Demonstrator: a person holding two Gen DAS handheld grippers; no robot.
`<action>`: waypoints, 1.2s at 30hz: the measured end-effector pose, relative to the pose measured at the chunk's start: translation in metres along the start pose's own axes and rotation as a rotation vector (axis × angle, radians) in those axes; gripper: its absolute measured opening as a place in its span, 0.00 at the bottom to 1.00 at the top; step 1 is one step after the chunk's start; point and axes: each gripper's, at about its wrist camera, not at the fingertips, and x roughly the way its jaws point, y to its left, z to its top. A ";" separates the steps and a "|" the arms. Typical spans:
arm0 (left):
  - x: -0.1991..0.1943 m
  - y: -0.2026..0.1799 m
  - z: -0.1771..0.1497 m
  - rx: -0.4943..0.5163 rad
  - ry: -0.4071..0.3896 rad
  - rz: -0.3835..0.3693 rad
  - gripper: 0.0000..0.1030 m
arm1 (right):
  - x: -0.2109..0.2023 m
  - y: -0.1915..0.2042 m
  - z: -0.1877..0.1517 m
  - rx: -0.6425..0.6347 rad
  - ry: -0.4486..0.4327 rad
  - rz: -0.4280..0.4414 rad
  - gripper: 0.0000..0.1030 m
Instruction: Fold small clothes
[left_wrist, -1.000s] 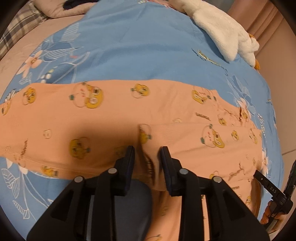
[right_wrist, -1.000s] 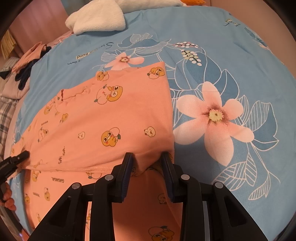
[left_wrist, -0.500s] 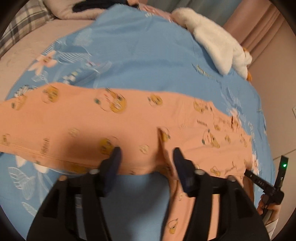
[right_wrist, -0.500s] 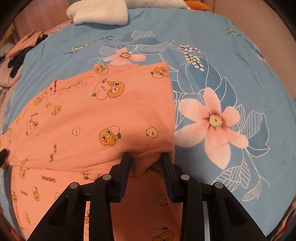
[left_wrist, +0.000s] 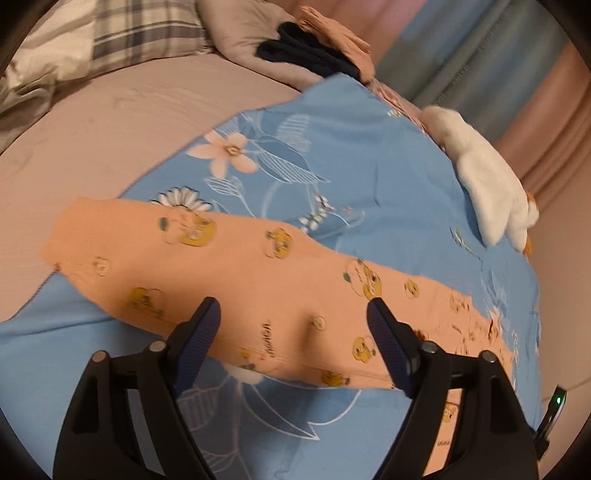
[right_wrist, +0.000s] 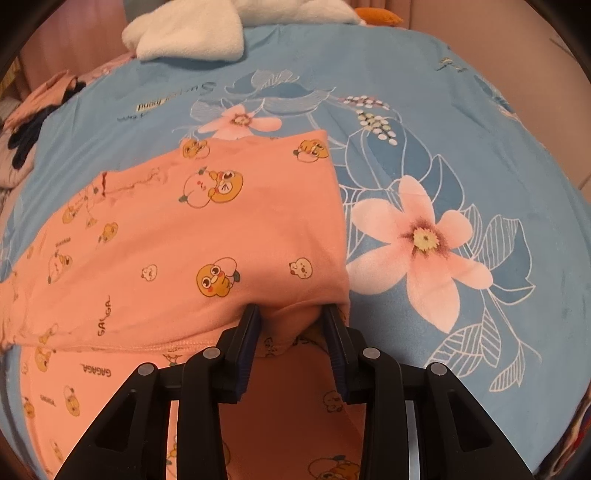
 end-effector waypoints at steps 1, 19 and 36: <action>-0.001 0.001 0.001 0.002 0.000 0.004 0.81 | -0.003 0.001 -0.003 0.001 -0.012 -0.007 0.36; -0.021 0.050 0.014 -0.141 -0.050 0.060 0.88 | -0.071 0.054 -0.029 -0.016 -0.185 0.130 0.77; -0.027 0.083 0.021 -0.271 -0.049 0.110 0.88 | -0.091 0.075 -0.025 -0.007 -0.215 0.211 0.77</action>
